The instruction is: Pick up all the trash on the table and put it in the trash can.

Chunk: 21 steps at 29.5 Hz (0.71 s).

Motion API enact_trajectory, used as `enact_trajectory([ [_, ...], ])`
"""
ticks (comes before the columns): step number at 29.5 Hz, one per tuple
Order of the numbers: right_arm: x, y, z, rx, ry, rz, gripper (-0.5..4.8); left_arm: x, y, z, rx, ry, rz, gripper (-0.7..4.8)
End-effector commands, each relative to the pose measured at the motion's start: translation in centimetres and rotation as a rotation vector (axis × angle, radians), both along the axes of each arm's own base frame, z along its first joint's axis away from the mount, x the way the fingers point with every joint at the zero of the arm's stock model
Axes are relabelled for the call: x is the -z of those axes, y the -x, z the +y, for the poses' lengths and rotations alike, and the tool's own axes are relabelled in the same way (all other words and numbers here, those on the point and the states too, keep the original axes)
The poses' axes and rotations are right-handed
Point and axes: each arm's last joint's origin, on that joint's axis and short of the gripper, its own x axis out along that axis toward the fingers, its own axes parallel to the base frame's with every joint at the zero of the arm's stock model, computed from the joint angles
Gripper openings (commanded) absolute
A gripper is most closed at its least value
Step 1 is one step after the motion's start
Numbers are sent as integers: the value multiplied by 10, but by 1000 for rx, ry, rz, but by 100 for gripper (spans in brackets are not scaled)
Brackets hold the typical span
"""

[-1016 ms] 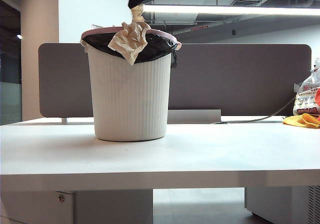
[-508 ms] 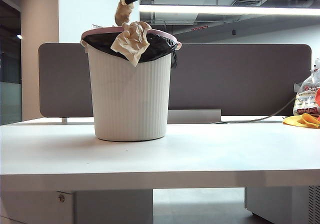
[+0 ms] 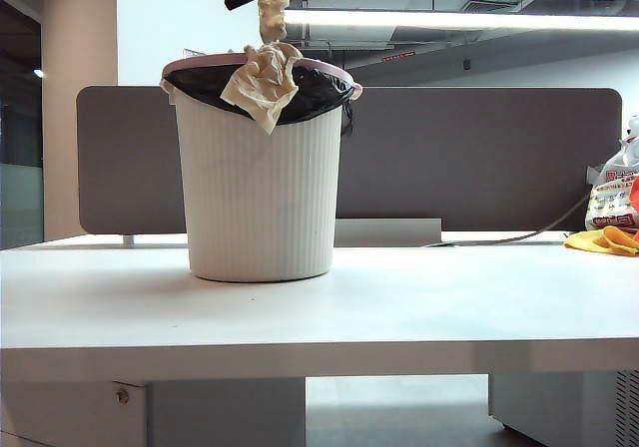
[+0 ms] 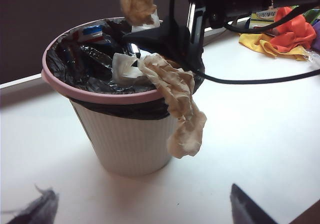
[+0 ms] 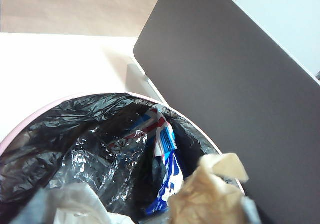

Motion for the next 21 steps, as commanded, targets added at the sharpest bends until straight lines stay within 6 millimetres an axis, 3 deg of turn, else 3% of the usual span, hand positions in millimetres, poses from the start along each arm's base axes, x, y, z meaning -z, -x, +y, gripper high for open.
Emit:
enact_trajectory([
  [1,-5,2,0,-1,-14,-23,479,-2,1,0,7,2,-15,479],
  [10,4,-4,-4,77,1,38,479,-1,1,0,7,0,-6,479],
  [15,28,-17,-7,60,-53,217,479,0,1,0,7,-6,10,479],
  [21,57,-26,-4,69,13,334,479,3,2,1,5,-9,34,479],
])
